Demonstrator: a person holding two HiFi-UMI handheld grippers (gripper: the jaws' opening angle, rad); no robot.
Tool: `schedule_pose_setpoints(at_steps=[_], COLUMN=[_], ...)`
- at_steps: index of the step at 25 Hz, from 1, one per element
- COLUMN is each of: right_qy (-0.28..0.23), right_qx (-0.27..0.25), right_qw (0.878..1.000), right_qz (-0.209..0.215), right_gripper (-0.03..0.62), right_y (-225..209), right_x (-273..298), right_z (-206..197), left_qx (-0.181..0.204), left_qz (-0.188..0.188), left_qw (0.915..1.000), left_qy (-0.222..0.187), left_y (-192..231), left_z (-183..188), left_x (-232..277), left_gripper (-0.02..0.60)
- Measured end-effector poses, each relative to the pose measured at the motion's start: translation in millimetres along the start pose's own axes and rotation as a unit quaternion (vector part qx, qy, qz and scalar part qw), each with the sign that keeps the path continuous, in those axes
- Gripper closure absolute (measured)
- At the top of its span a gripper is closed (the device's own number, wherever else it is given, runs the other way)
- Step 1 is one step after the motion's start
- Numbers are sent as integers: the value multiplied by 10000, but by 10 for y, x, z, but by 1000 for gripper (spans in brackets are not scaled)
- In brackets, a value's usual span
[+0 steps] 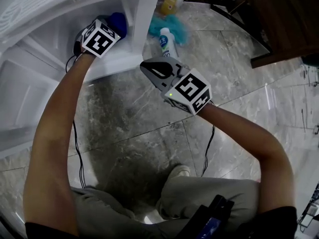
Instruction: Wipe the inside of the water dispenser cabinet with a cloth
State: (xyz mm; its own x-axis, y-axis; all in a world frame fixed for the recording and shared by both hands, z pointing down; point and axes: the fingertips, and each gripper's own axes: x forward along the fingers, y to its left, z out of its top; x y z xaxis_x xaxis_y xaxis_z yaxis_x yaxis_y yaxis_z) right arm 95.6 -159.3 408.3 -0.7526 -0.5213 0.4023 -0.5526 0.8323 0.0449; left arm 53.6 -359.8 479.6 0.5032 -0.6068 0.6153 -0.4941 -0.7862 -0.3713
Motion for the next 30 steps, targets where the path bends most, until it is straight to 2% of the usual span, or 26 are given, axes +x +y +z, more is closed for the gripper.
schedule_pose_setpoints(at_steps=[3, 5, 9, 12, 15, 18, 21, 23, 27, 30], right_qy=[32, 30, 22, 56, 60, 25, -24, -23, -12, -1], right_qx=[-5, -3, 13, 58, 51, 17, -3, -19, -34, -24], right_qw=[10000, 10000, 10000, 10000, 10000, 10000, 9999, 9999, 9996, 9994], right_qz=[-46, -24, 12, -48, -43, 30, 114, 168, 281, 340], right_gripper=[595, 595, 596, 595, 595, 595, 595, 595, 595, 595], right_y=[-38, -21, 25, 25, 20, 23, 44, 76, 179, 229], right_x=[16, 42, 17, -30, 0, 51, 131, 178, 215, 210], right_z=[-22, -15, 14, 11, 34, 85, 130, 136, 127, 116], left_qx=[249, 329, 222, -43, -138, -137, 115, 276, 382, 72], left_qz=[-469, -574, -292, -210, -138, -472, -967, -1033, -699, -175], left_qw=[9984, 9974, 9991, 9997, 9998, 9988, 9951, 9940, 9968, 9998], left_qy=[-211, -273, -203, -148, -1, 15, -182, -223, -96, 60], left_y=[-171, -189, -86, 0, 58, -39, -240, -297, -201, 38], left_z=[-6, -3, 17, 27, 1, -8, -19, -14, -1, -22], left_x=[-89, -125, 0, 85, 83, 16, -118, -157, -33, 98], left_gripper=[503, 503, 503, 503, 503, 503, 503, 503, 502, 502])
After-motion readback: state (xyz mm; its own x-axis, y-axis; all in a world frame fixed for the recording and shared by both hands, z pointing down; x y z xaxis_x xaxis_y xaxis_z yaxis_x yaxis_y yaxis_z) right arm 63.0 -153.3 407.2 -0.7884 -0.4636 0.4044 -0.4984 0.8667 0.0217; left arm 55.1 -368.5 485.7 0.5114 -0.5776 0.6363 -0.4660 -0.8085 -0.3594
